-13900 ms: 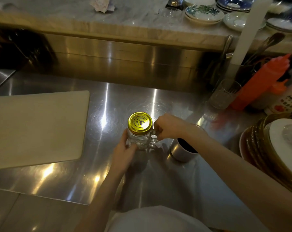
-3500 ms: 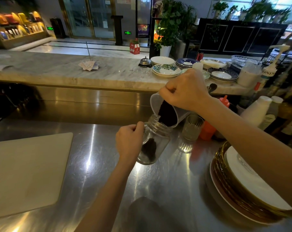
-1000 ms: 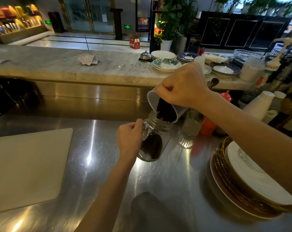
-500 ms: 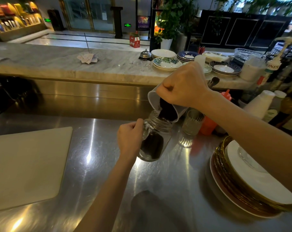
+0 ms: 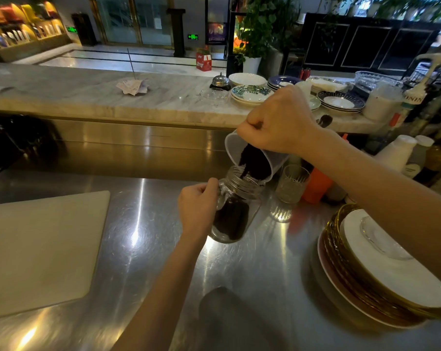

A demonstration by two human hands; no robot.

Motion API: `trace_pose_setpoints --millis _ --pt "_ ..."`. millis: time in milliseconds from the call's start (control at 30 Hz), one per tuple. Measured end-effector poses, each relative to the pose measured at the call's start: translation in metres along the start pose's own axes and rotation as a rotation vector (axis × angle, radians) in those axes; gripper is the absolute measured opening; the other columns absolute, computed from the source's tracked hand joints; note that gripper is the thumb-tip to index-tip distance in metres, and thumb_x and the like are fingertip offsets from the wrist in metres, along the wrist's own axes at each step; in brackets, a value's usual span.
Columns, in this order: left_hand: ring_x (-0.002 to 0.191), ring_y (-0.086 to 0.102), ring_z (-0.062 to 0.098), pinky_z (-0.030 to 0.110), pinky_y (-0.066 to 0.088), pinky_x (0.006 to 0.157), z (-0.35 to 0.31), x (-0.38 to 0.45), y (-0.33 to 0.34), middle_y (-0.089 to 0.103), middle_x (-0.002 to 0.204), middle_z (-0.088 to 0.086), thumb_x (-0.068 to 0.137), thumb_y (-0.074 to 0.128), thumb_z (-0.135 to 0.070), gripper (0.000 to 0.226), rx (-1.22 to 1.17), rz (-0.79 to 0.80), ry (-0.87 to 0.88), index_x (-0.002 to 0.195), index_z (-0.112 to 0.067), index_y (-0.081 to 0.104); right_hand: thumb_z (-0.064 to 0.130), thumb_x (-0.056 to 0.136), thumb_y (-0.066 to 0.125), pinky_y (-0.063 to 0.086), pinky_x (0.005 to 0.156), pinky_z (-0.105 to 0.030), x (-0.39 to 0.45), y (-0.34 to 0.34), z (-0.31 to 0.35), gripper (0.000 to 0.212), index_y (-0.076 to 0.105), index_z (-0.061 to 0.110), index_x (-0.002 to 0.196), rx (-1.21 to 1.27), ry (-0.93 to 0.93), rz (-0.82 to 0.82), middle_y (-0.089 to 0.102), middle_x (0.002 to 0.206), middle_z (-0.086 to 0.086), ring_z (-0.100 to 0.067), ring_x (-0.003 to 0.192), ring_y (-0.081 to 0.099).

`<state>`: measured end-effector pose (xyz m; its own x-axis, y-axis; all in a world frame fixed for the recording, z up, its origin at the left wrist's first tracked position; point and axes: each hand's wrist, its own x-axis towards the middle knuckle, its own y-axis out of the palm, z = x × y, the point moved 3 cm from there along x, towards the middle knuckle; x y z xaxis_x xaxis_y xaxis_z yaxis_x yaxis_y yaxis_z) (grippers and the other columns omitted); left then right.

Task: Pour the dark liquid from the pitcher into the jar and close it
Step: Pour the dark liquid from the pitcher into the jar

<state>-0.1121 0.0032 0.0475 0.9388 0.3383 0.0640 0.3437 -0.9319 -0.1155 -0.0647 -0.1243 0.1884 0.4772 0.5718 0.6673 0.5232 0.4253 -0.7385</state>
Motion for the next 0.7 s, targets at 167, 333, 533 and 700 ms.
trace_pose_setpoints --millis 167,333,533,700 --pt "0.036 0.021 0.006 0.022 0.022 0.045 -0.0001 -0.0009 0.0008 0.025 0.027 -0.011 0.082 0.052 -0.015 0.050 -0.021 0.001 -0.015 0.036 -0.020 0.032 0.025 0.074 0.042 0.016 0.046 -0.014 0.0020 0.0002 -0.0008 0.044 0.053 0.011 0.034 -0.020 0.009 0.004 0.024 0.032 0.006 -0.012 0.034 0.020" --pt "0.036 0.021 0.006 0.021 0.023 0.044 0.0011 0.0003 0.0004 0.025 0.027 -0.010 0.083 0.052 -0.016 0.051 -0.024 -0.003 -0.014 0.036 -0.020 0.032 0.026 0.074 0.042 0.017 0.045 -0.014 0.0032 0.0001 0.0018 0.045 0.052 0.011 0.034 -0.022 0.007 0.021 0.023 0.032 0.006 -0.011 0.034 0.018" --pt "0.038 0.023 0.006 0.023 0.024 0.046 0.0033 0.0003 0.0001 0.027 0.027 -0.011 0.084 0.053 -0.017 0.050 -0.018 -0.006 -0.016 0.037 -0.019 0.035 0.026 0.074 0.039 0.016 0.046 -0.015 0.0050 0.0023 0.0046 0.045 0.050 0.011 0.032 -0.040 -0.011 0.063 0.019 0.032 0.008 -0.010 0.035 0.012" --pt "0.033 0.024 0.007 0.020 0.024 0.044 0.0044 -0.0009 0.0000 0.028 0.026 -0.010 0.084 0.052 -0.016 0.049 0.001 -0.004 -0.020 0.038 -0.019 0.035 0.026 0.074 0.038 0.013 0.046 -0.013 0.0058 0.0043 0.0090 0.041 0.040 0.020 0.034 -0.044 -0.039 0.096 0.006 0.036 0.017 -0.004 0.036 0.005"
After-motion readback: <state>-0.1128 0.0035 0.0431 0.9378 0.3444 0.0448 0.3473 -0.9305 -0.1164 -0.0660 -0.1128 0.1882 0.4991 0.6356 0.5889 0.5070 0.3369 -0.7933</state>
